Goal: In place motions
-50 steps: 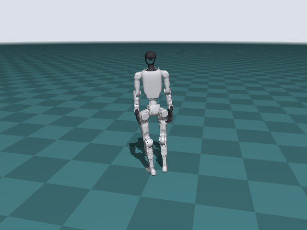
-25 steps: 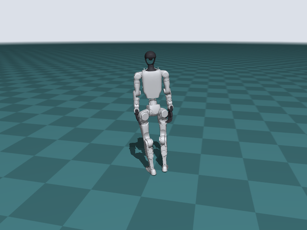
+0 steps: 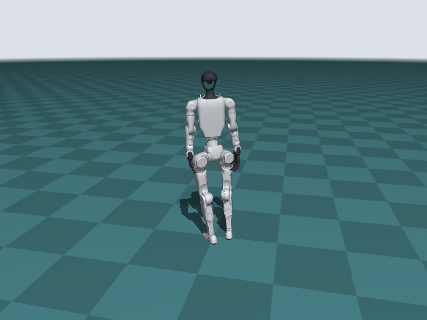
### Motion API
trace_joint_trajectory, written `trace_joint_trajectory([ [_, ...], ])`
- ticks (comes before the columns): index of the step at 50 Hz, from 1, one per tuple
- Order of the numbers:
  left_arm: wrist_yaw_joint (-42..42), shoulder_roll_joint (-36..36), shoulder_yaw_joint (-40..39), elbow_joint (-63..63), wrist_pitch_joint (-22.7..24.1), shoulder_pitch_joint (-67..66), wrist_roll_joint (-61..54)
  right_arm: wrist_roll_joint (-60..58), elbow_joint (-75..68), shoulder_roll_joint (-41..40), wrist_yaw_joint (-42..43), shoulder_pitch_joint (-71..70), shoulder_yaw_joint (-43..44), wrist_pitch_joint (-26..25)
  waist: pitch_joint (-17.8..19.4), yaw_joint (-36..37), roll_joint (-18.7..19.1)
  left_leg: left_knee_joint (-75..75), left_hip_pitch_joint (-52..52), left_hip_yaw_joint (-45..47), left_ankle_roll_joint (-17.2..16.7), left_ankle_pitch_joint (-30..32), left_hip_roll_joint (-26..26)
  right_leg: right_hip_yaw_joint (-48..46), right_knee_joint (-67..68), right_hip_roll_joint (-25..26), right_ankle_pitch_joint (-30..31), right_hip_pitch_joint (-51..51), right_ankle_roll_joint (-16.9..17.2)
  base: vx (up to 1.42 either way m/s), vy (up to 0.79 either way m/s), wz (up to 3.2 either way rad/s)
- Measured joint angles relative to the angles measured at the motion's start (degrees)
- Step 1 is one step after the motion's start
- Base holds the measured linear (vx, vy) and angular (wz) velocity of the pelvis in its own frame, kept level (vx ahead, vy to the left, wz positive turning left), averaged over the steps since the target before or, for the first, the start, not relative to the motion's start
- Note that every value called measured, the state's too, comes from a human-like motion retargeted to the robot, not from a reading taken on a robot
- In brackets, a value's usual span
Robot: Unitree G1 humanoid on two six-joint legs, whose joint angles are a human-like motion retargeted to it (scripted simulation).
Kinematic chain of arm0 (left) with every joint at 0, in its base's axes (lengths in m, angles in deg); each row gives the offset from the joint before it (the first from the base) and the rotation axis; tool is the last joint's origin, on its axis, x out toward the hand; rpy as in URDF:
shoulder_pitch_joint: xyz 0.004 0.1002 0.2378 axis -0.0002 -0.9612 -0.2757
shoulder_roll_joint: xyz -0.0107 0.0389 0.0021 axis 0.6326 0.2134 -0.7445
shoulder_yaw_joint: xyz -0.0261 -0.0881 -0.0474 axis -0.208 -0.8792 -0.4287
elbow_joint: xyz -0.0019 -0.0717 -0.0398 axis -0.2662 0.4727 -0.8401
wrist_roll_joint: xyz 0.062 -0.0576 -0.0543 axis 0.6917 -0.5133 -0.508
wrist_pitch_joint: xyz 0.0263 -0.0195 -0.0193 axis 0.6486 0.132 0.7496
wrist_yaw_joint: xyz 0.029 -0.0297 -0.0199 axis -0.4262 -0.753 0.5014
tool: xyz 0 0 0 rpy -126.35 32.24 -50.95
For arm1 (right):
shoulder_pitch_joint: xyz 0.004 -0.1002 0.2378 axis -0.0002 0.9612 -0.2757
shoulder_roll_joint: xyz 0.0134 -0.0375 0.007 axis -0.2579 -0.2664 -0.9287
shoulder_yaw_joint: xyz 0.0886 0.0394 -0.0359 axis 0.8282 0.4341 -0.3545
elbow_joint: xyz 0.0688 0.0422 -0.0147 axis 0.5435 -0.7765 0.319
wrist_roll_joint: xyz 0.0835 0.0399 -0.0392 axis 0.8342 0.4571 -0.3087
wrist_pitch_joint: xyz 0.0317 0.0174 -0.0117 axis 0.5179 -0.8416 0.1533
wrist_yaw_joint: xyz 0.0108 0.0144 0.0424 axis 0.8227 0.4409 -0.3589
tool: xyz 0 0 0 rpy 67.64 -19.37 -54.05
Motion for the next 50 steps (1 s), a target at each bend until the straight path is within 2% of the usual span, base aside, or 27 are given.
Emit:
trace_joint_trajectory([
  [50, 0.4, 0.1, 1.6, 0.0, 0.0, 0.7, -0.4, 0.0, 0.1, 0.5, -0.2, -0.6, -0.5, 0.1, 1.7, 0.4, 0.5, 0.3, -0.4, 0.0, -0.5, 0.1, 0.6, -0.3, 0.6, -0.4, 0.0, -0.5, 0.2, 0.0, 0.0, 0.0],
])
